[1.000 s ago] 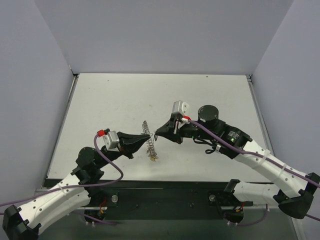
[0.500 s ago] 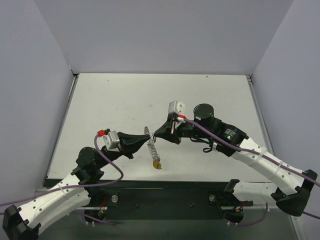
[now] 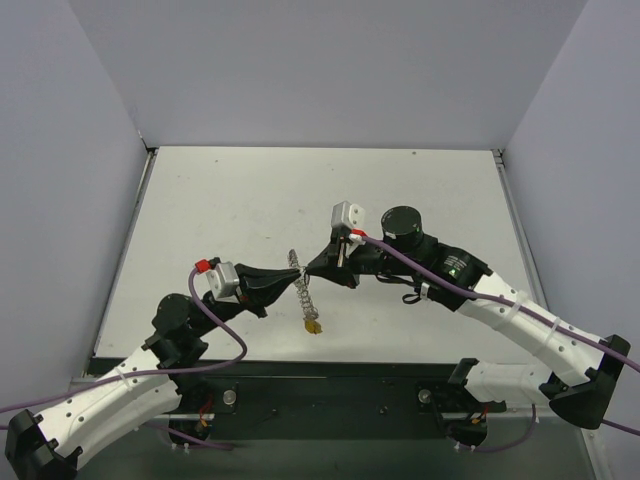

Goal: Put the keys on the keyring

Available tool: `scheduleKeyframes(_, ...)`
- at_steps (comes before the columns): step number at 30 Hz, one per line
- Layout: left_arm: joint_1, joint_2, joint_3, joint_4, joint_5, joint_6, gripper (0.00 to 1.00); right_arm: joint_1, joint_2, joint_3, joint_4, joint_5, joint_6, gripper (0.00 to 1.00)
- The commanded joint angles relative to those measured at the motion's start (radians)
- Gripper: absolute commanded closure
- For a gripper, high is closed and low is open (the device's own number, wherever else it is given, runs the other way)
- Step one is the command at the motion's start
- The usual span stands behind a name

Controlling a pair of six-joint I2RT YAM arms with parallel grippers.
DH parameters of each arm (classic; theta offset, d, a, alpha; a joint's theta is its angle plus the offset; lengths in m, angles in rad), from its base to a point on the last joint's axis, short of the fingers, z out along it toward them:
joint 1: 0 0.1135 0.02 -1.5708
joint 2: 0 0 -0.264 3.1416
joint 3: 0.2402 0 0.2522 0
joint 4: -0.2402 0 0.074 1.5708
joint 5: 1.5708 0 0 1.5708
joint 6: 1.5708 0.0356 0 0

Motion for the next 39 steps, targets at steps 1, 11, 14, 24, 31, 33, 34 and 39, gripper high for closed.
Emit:
scheduleKeyframes(1,-0.004,-0.007,0.052,0.087,0.029,-0.003,1.00,0.000,-0.001,0.041,0.034,-0.017,-0.011,1.00)
scheduleKeyframes(11,-0.005,-0.028,0.017,0.171,0.093,0.001,1.00,0.000,0.008,0.032,0.035,-0.009,-0.011,1.00)
scheduleKeyframes(14,-0.004,-0.031,0.017,0.174,0.112,0.006,1.00,-0.002,0.010,0.031,0.034,-0.009,-0.011,1.00)
scheduleKeyframes(24,-0.004,-0.040,0.003,0.233,0.153,-0.002,1.00,-0.011,0.011,0.026,0.034,-0.029,-0.010,1.00)
scheduleKeyframes(31,-0.004,-0.036,-0.015,0.295,0.173,-0.017,1.00,-0.021,0.008,0.018,0.032,-0.063,-0.008,1.00)
scheduleKeyframes(33,-0.005,-0.034,-0.020,0.312,0.178,-0.020,1.00,-0.021,0.007,0.020,0.031,-0.069,-0.010,1.00)
scheduleKeyframes(34,-0.004,-0.034,-0.020,0.318,0.179,-0.022,1.00,-0.023,0.005,0.018,0.029,-0.080,-0.011,1.00)
scheduleKeyframes(39,-0.005,-0.031,-0.027,0.349,0.179,-0.022,1.00,-0.025,0.002,0.026,0.012,-0.107,-0.017,1.00)
